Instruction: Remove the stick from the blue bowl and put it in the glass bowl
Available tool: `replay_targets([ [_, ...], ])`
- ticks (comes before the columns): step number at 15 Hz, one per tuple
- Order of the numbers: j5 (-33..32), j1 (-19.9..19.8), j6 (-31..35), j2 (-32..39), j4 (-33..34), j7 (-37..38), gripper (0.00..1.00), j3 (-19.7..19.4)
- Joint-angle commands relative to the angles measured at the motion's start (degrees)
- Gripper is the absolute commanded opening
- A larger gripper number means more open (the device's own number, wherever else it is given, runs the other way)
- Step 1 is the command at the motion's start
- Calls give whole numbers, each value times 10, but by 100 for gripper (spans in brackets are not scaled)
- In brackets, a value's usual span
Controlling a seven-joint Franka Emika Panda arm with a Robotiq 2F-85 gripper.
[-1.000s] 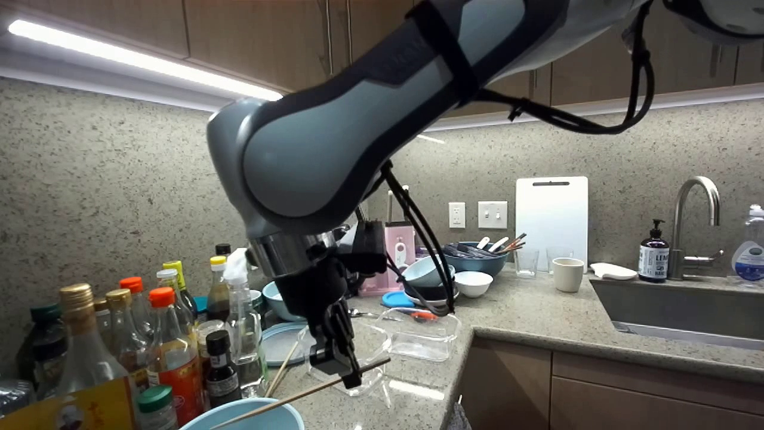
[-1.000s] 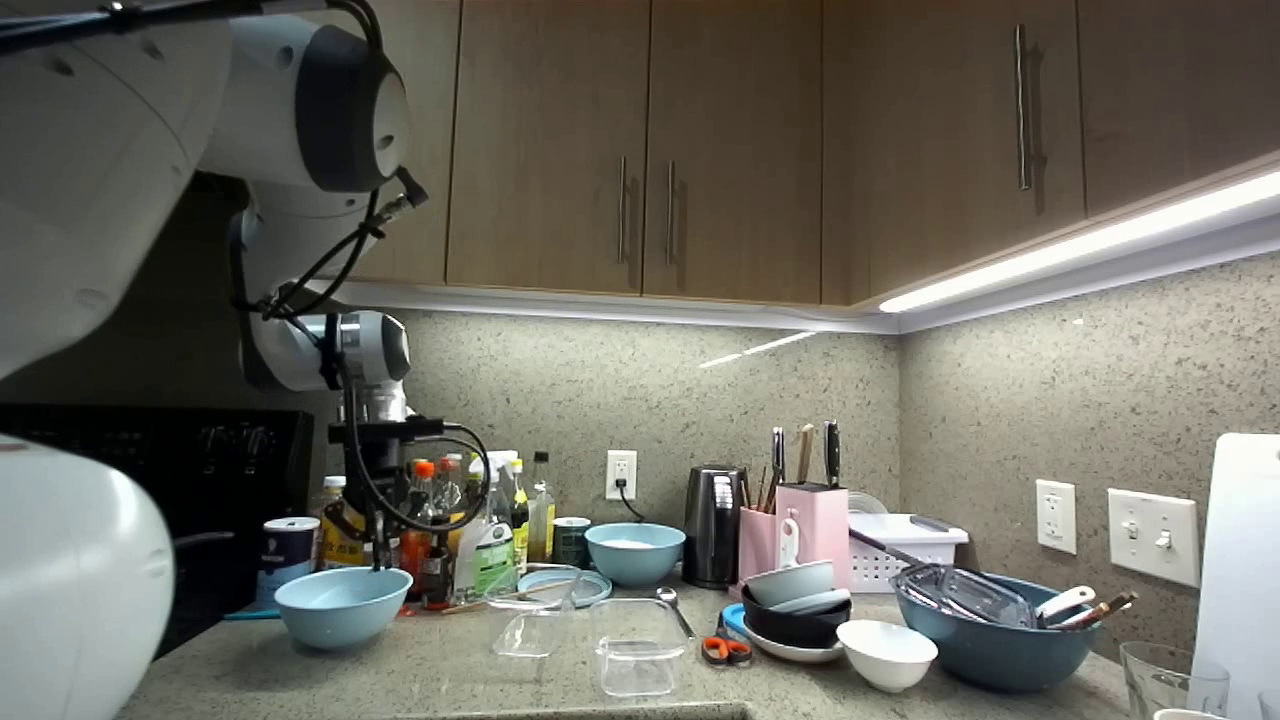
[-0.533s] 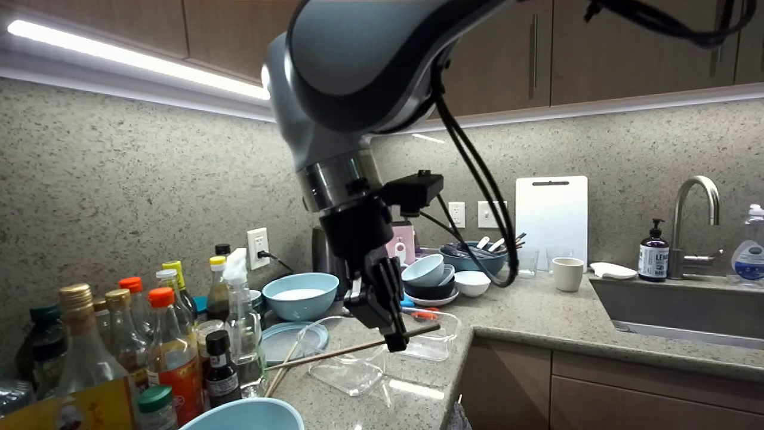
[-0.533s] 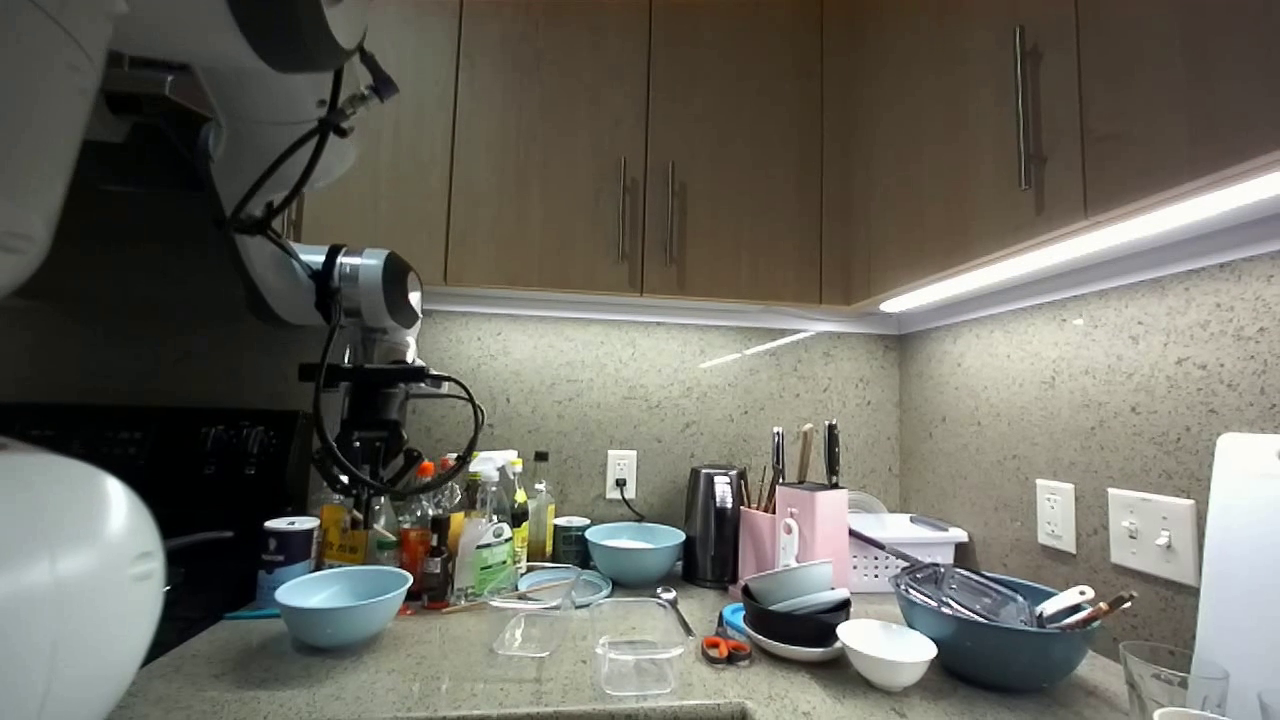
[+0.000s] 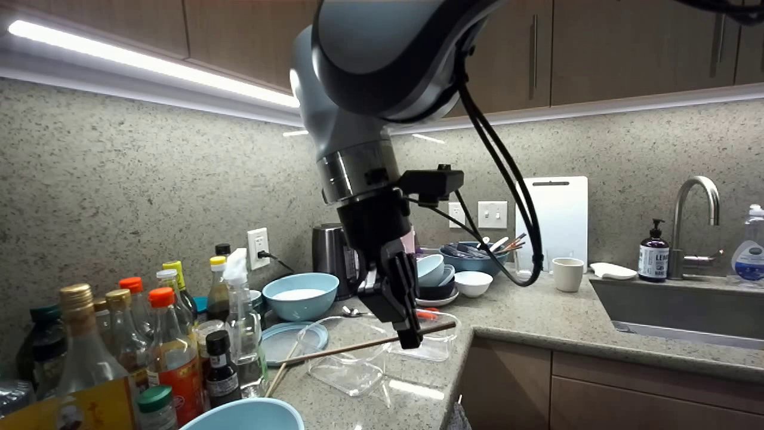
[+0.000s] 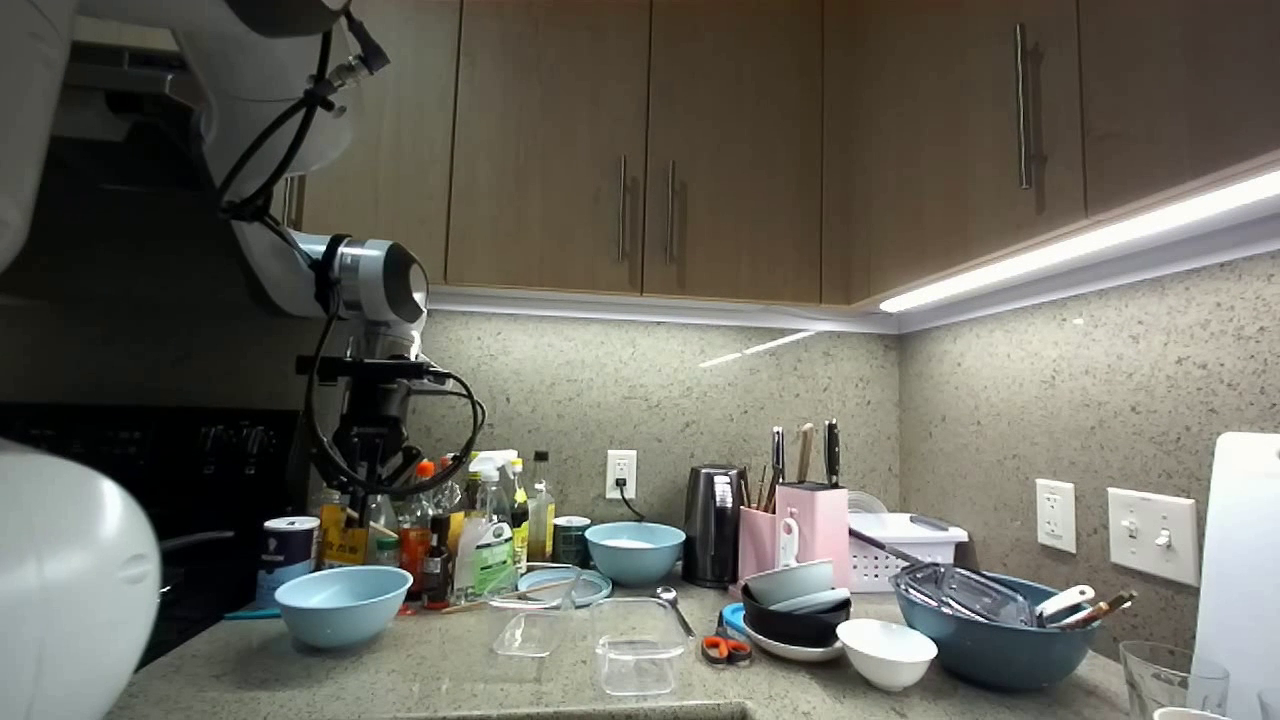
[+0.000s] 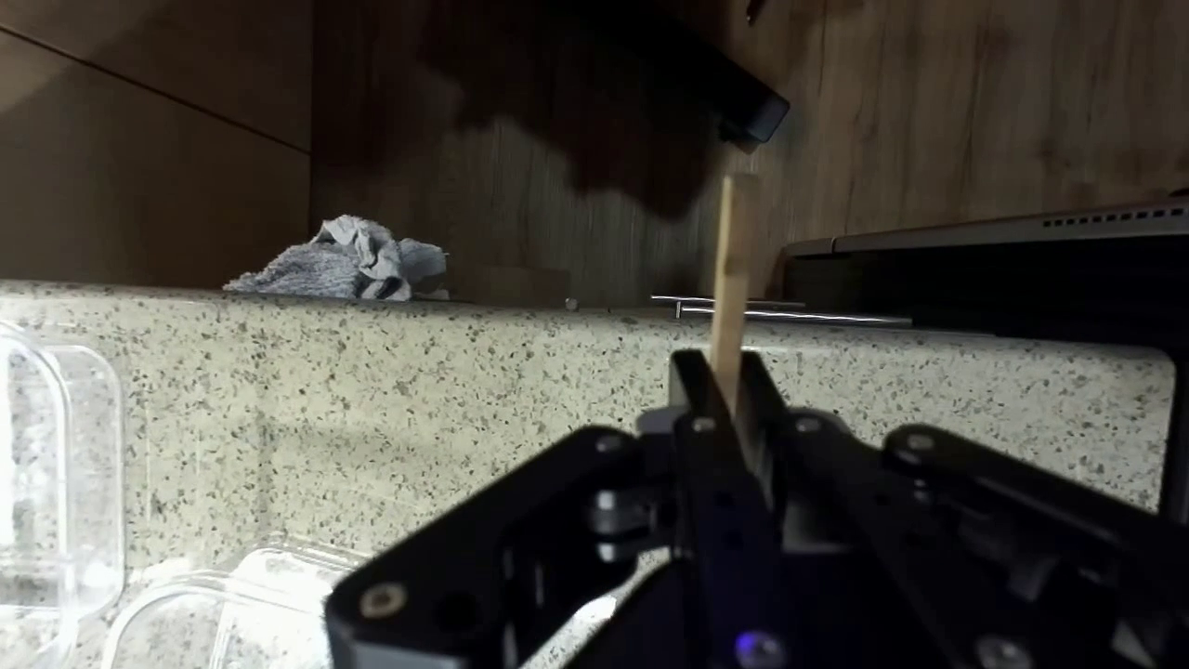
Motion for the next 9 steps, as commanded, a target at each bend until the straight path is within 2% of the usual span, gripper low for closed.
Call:
replay_targets([
  [1,-4,-14,9,3,3,13,7,-12],
  [9,-65,-48,101,4,-9,94,7,-59],
])
